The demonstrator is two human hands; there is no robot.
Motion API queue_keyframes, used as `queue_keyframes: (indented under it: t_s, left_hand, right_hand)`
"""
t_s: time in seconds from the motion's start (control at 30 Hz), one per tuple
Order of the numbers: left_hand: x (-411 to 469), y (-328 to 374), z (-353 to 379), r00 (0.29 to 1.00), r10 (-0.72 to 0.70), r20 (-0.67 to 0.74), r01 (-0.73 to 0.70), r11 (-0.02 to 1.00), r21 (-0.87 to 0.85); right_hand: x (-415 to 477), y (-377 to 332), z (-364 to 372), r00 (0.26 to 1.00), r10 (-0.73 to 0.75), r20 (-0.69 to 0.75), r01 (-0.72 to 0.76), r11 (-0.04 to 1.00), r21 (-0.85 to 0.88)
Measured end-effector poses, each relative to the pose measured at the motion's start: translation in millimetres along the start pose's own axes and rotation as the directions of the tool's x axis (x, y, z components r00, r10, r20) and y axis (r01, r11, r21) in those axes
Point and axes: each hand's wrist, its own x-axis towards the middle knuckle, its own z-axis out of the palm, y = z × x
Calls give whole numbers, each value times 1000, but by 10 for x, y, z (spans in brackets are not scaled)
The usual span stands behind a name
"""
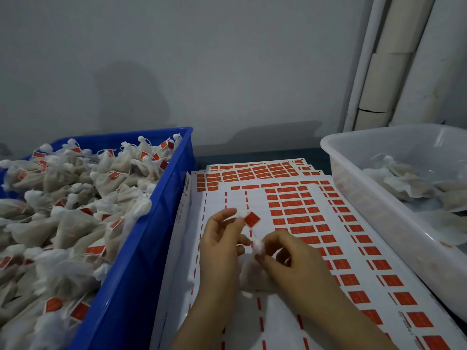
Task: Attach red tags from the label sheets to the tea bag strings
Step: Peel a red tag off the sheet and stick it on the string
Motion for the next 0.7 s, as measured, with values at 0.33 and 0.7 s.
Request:
queue_keyframes:
  t_s: [0.33, 0.7]
  left_hand:
    - [102, -117, -48, 996, -79, -30, 84, 971, 226]
    - [89, -71, -59, 982, -164, -97, 180, 965, 191]
  right_hand:
    - [93, -116, -48, 987, 110, -116, -100, 991, 88]
    - [538, -872, 14, 988, -74, -136, 108, 960, 260]
